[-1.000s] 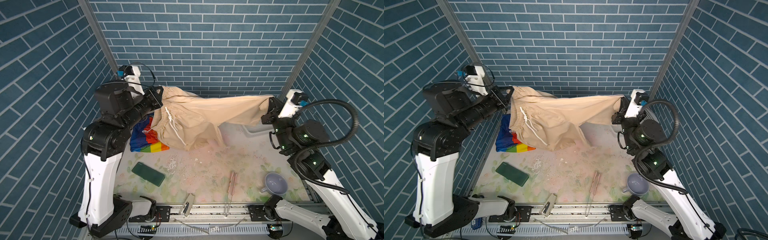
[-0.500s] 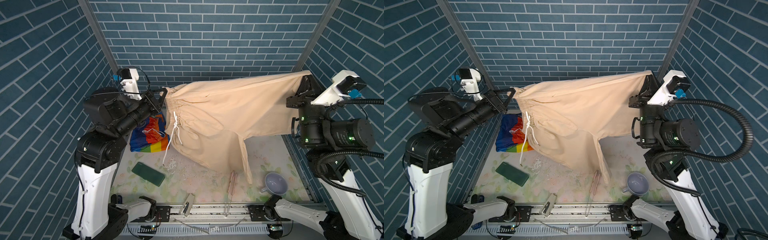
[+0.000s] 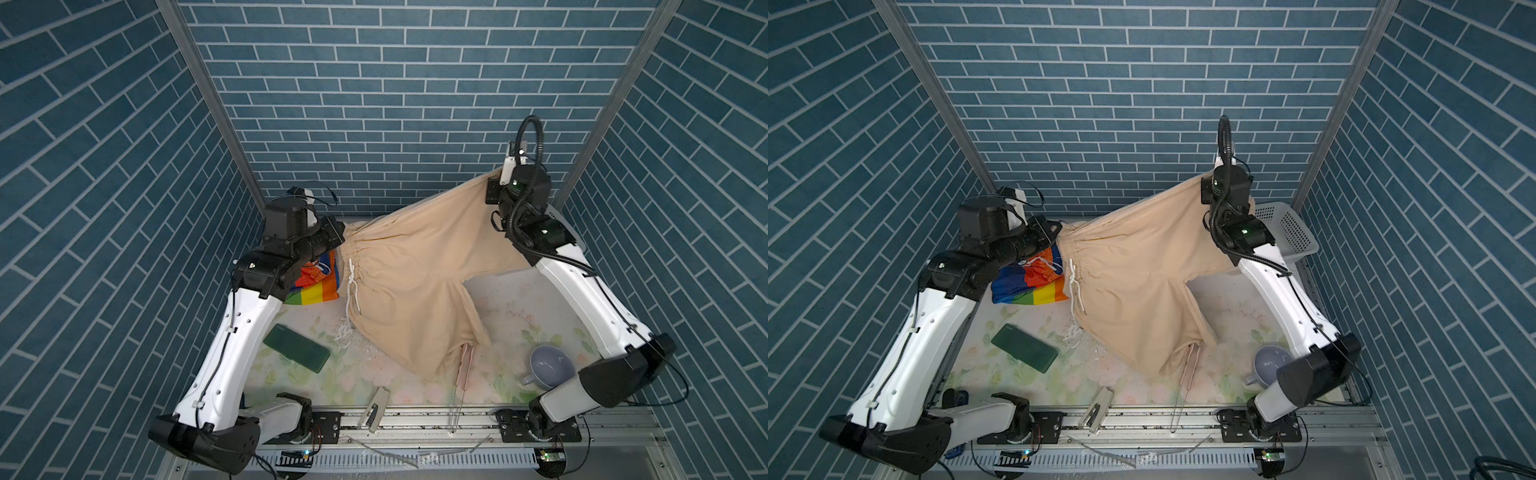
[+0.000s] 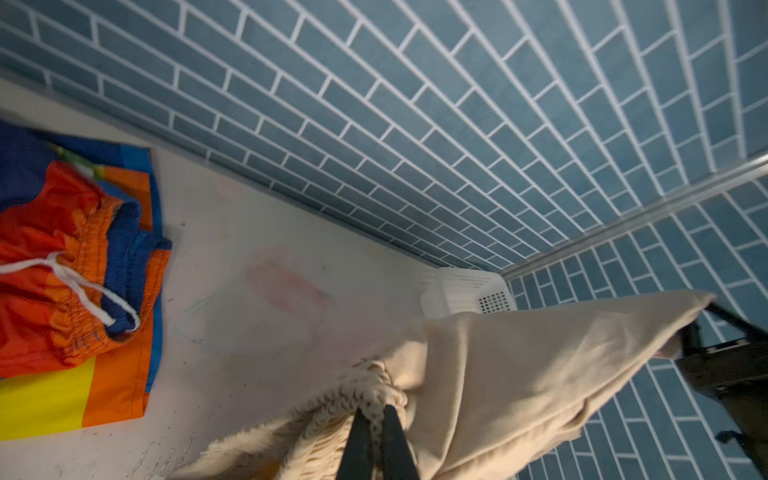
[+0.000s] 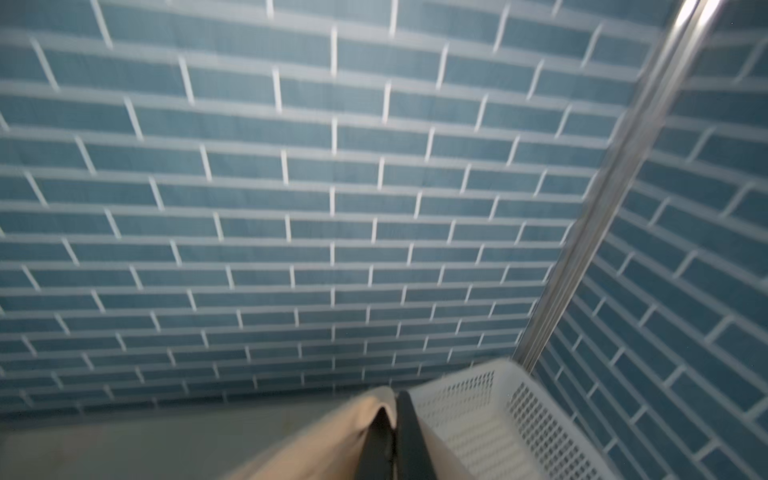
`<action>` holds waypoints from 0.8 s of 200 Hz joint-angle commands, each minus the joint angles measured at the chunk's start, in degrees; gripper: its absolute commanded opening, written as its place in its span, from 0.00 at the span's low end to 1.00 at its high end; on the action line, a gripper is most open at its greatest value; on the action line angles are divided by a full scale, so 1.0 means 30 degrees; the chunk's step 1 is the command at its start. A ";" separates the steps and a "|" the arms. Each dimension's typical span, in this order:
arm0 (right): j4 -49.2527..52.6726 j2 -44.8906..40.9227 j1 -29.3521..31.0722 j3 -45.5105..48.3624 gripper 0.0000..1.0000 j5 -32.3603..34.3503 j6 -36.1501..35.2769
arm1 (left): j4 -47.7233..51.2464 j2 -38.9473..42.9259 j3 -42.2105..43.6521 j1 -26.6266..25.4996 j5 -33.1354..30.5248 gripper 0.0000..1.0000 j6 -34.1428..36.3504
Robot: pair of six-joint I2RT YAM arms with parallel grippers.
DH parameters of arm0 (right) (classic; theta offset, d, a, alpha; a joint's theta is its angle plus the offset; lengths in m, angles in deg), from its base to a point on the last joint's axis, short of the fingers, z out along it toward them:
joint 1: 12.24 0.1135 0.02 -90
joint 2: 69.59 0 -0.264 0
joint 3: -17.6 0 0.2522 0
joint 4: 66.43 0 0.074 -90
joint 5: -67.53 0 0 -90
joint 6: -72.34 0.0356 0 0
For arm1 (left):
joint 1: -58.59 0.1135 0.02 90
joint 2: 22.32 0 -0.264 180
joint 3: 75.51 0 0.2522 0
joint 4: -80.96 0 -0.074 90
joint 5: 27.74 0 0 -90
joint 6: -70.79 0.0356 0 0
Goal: Fold and stack the shorts
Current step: 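Lower the stretched beige shorts flat onto the table with both grippers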
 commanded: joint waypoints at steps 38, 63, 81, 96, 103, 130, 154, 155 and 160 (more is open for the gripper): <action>0.1663 0.5756 -0.1228 -0.1153 0.00 -0.2731 0.3621 | -0.5082 -0.4058 0.2644 0.1830 0.0999 0.00 -0.0659; 0.1788 0.8645 -0.1567 -0.3349 0.00 -0.3278 0.3737 | -0.5974 -0.6791 0.1705 0.1922 0.0529 0.00 -0.0776; 0.1806 1.0528 -0.1704 -0.5037 0.00 -0.3710 0.3665 | -0.7226 -0.8559 0.1371 0.1981 0.0387 0.00 -0.1288; 0.1924 1.2339 -0.1817 -0.6539 0.00 -0.3925 0.3480 | -0.7632 -1.0188 0.0513 0.2011 0.0522 0.00 -0.1390; 0.1942 1.3044 -0.1846 -0.7275 0.00 -0.4090 0.3354 | -0.7596 -1.0875 -0.0056 0.2010 0.0585 0.00 -0.1415; 0.2008 1.5216 -0.1997 -0.9986 0.02 -0.5089 0.2782 | -0.7566 -1.2609 -0.1643 0.2010 0.0140 0.00 -0.1270; 0.2387 1.6788 -0.2030 -1.2839 0.23 -0.6183 0.2274 | -0.6987 -1.3461 -0.3311 0.2061 -0.0563 0.07 -0.0852; 0.2425 1.6871 -0.2044 -1.3000 0.25 -0.6246 0.2229 | -0.6955 -1.3488 -0.3392 0.2065 -0.0570 0.09 -0.0822; 0.2598 1.7160 -0.2051 -1.3666 0.29 -0.6414 0.2088 | -0.6765 -1.3653 -0.3786 0.2069 -0.0677 0.19 -0.0761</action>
